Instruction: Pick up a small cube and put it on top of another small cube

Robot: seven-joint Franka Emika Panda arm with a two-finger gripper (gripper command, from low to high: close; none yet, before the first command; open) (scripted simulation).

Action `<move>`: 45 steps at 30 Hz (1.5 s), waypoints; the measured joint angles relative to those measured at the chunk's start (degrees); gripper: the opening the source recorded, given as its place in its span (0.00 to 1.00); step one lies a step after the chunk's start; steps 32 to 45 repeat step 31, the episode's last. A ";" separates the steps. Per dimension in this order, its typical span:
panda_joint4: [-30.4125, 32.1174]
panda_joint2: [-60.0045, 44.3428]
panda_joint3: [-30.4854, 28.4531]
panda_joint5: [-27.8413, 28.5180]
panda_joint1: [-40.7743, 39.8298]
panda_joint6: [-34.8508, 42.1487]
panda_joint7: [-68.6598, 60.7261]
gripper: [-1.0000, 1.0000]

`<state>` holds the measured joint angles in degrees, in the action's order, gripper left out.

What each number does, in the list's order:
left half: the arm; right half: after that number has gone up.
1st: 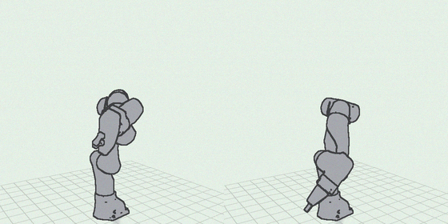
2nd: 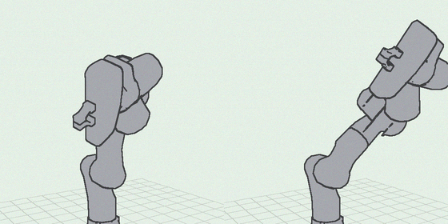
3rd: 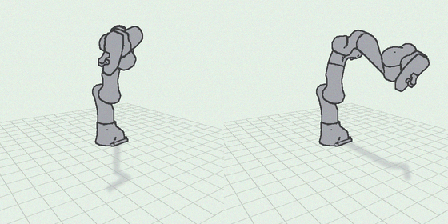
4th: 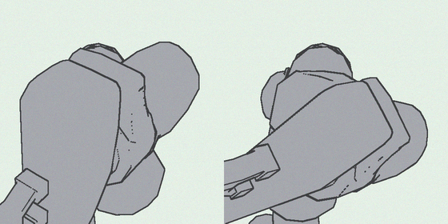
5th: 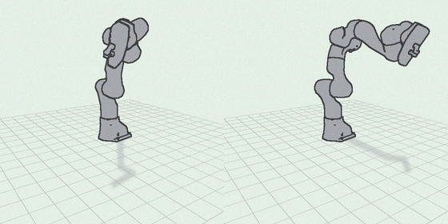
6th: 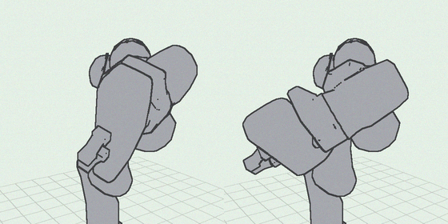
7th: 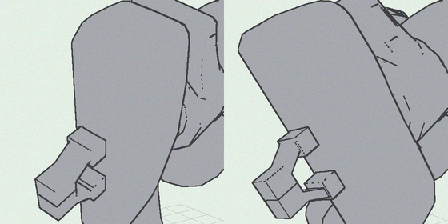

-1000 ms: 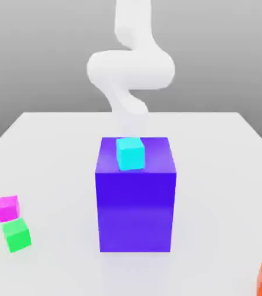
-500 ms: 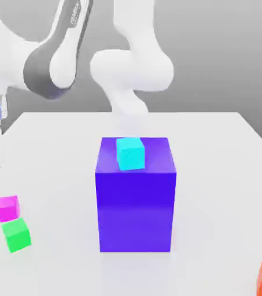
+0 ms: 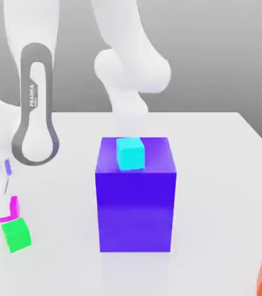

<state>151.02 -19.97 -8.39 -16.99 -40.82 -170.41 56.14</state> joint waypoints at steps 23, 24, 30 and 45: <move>-2.50 15.67 0.23 15.29 11.17 17.60 -2.66 0.00; -2.66 14.07 0.48 14.56 11.09 16.17 -3.34 0.00; -3.06 7.24 1.75 12.30 10.21 9.82 -5.10 1.00; -3.06 7.24 1.75 12.30 10.21 9.82 -5.10 1.00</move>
